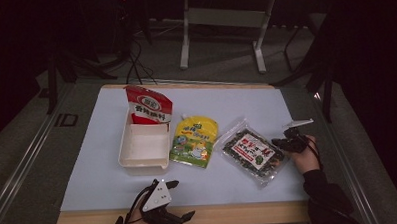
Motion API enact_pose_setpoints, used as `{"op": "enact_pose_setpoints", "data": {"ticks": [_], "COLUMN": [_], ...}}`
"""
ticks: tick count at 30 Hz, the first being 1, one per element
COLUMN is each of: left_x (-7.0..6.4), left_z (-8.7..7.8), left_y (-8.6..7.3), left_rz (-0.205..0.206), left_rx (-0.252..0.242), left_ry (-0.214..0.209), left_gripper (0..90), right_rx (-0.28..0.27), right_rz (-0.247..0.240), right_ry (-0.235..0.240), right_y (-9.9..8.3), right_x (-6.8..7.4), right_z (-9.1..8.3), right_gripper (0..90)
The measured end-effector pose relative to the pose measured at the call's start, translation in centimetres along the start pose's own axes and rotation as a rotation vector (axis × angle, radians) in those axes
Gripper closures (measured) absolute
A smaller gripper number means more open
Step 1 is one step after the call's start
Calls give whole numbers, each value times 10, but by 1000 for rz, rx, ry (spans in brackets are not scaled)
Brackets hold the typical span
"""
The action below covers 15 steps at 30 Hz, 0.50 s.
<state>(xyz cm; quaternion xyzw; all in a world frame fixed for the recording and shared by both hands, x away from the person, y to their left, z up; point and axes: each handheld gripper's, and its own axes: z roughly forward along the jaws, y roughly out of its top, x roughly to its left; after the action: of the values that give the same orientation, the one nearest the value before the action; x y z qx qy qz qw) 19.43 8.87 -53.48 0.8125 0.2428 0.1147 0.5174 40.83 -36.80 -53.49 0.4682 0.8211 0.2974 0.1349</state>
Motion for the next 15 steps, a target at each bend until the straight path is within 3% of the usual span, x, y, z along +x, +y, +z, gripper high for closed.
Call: {"op": "enact_pose_setpoints", "data": {"ticks": [6, 15], "left_x": [0, 0], "left_z": [0, 1], "left_y": [0, 1], "left_rz": [0, 3], "left_rx": [-2, -1], "left_ry": [-1, -3], "left_gripper": [17, 18], "right_rx": [6, 29], "right_rz": [5, -31], "right_ry": [16, 39], "right_y": [-10, -25], "right_x": [7, 31], "right_z": [-8, -20], "right_gripper": [900, 900]}}
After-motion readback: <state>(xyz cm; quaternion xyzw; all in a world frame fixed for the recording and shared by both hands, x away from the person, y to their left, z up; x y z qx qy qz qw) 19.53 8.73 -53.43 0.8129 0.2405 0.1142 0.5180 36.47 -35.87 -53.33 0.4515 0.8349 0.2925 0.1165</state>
